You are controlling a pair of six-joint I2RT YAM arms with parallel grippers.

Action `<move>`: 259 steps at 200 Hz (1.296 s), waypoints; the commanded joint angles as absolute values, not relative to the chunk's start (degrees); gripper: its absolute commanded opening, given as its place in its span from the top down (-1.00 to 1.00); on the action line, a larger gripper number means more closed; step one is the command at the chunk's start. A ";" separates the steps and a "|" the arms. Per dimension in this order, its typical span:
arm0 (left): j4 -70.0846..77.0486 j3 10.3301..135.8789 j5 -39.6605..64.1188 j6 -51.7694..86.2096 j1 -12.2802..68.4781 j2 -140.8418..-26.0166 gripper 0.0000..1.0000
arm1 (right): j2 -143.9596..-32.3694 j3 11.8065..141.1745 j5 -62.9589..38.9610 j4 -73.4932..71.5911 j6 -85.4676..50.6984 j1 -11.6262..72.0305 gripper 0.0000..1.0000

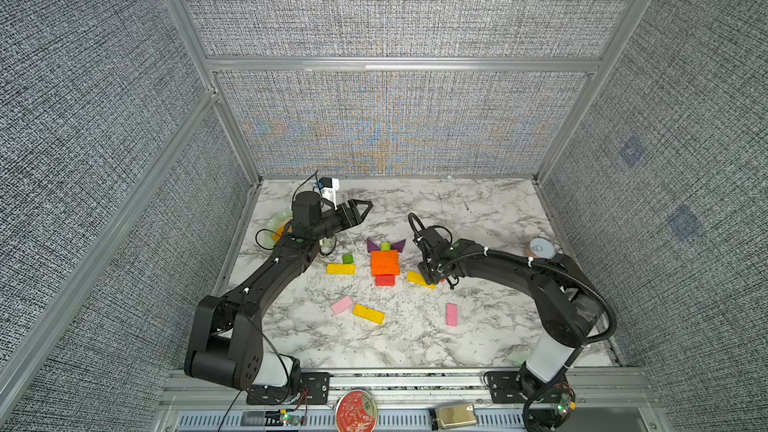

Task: Assemble a carrot with building blocks
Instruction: Pick up the building block from the center of the board.

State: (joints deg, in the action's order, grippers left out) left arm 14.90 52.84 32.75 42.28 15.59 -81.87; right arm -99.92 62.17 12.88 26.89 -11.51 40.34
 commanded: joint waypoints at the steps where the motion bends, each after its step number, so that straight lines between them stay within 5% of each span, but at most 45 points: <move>1: 15.34 52.93 32.96 42.36 15.57 -81.92 -0.53 | -99.64 61.05 12.14 25.36 -12.40 38.99 0.02; 82: 15.32 52.93 32.83 42.20 15.56 -82.20 -0.53 | -103.18 59.10 12.57 22.33 -11.70 35.11 0.04; 169: 14.71 53.22 32.61 41.85 15.56 -81.81 -0.53 | -99.22 58.48 12.68 21.79 -11.60 34.91 0.55; 259: 12.35 53.35 28.36 39.31 14.90 -79.53 -0.53 | -94.30 64.74 16.70 26.33 -9.98 40.34 0.57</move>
